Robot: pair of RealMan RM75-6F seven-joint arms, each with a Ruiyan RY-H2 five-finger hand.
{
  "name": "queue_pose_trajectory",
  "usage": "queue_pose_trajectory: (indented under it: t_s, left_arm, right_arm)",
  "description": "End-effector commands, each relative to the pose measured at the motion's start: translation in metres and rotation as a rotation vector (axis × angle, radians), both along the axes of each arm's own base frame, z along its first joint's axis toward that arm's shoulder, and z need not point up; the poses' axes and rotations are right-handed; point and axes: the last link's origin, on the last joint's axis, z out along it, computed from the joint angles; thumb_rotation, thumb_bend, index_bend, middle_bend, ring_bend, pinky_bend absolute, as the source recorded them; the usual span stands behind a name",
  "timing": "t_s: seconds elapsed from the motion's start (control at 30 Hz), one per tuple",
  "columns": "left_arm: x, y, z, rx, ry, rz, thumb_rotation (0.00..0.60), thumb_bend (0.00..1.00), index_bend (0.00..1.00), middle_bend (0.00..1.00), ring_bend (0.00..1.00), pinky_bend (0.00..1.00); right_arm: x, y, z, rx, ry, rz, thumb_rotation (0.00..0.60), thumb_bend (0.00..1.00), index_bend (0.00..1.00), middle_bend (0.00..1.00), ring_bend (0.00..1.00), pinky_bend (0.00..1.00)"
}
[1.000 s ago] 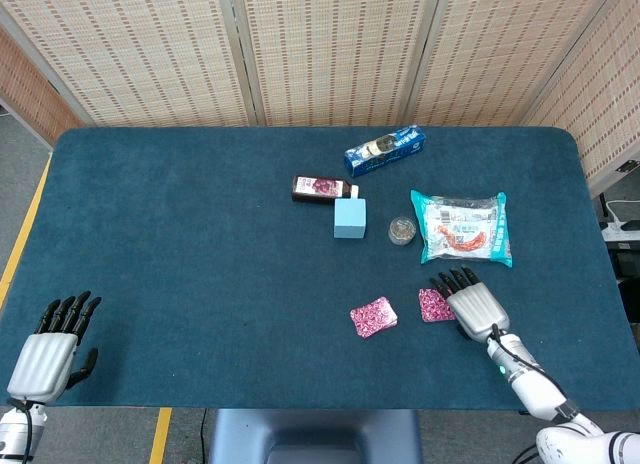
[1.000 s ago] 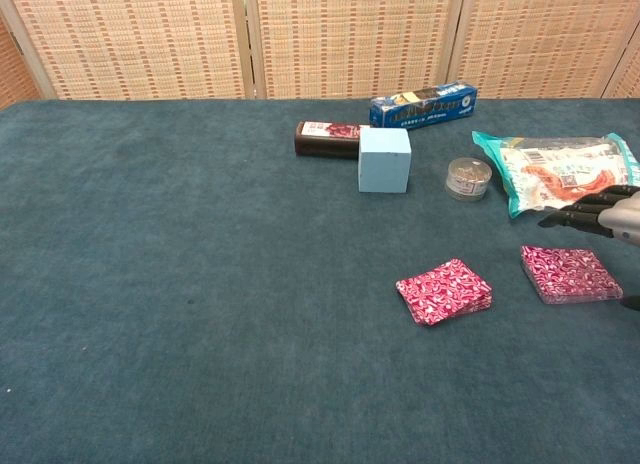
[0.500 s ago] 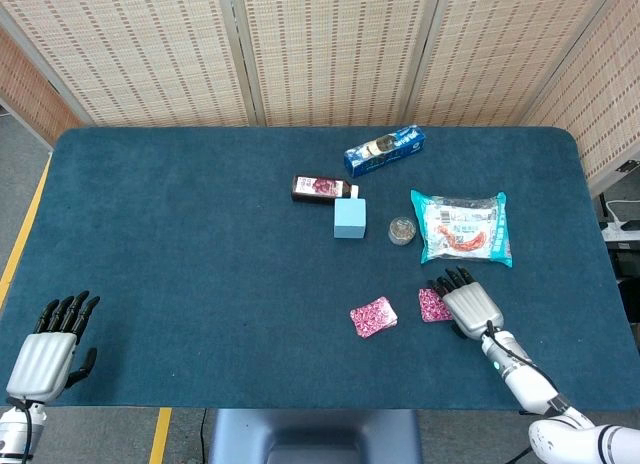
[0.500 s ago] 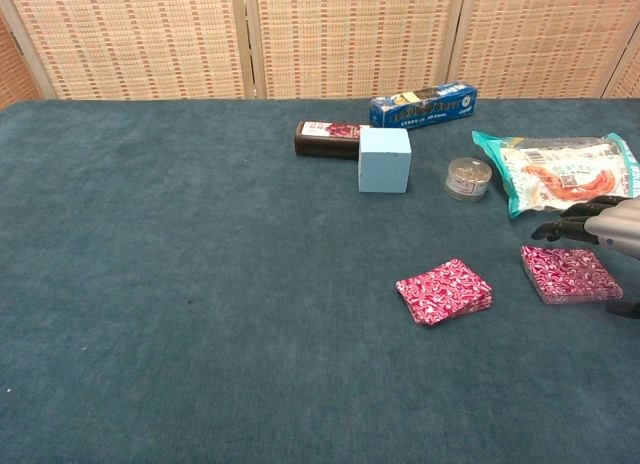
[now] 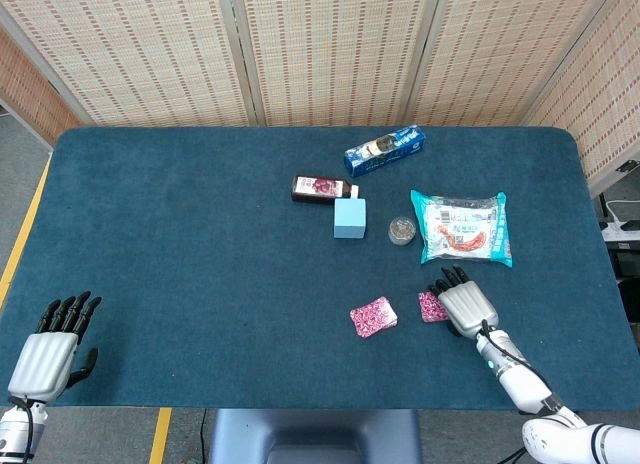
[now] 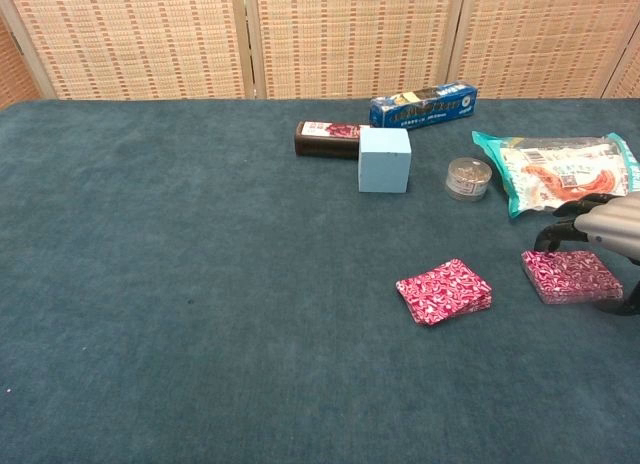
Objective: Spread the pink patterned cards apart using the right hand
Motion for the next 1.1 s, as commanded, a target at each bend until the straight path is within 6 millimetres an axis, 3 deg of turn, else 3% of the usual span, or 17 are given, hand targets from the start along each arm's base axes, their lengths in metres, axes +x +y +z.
queue_pose_trajectory:
  t_s: [0.03,0.2,0.53,0.9,1.1]
  left_arm:
    - [0.0000,0.0001,-0.0005,-0.003,0.001,0.000,0.600,0.45,0.00,0.00,0.00,0.06]
    - [0.0006,-0.0006,-0.0034,-0.018,0.003,-0.003,0.600,0.46,0.00,0.00,0.00,0.06]
    - [0.0007,-0.0001,-0.0041,-0.019,0.005,-0.002,0.600,0.45,0.00,0.00,0.00,0.06]
    - [0.0004,0.0003,-0.0032,-0.015,0.004,-0.001,0.600,0.46,0.00,0.00,0.00,0.06]
    - [0.0004,0.0003,-0.0027,-0.012,0.003,-0.001,0.600,0.45,0.00,0.00,0.00,0.06]
  right_arm:
    - [-0.0001,0.0005,-0.0014,0.002,0.003,0.000,0.600,0.22,0.25,0.24,0.07,0.00]
    - [0.0004,0.0002,-0.0037,0.005,0.008,-0.003,0.600,0.22,0.32,0.28,0.13,0.00]
    - [0.0033,0.0002,-0.0045,-0.009,0.002,0.006,0.600,0.22,0.37,0.32,0.16,0.00]
    - [0.0065,-0.0007,-0.0065,-0.055,-0.016,0.023,0.600,0.22,0.56,0.40,0.27,0.04]
    - [0.0093,-0.0004,-0.0038,-0.071,-0.025,0.033,0.600,0.22,0.58,0.42,0.27,0.04]
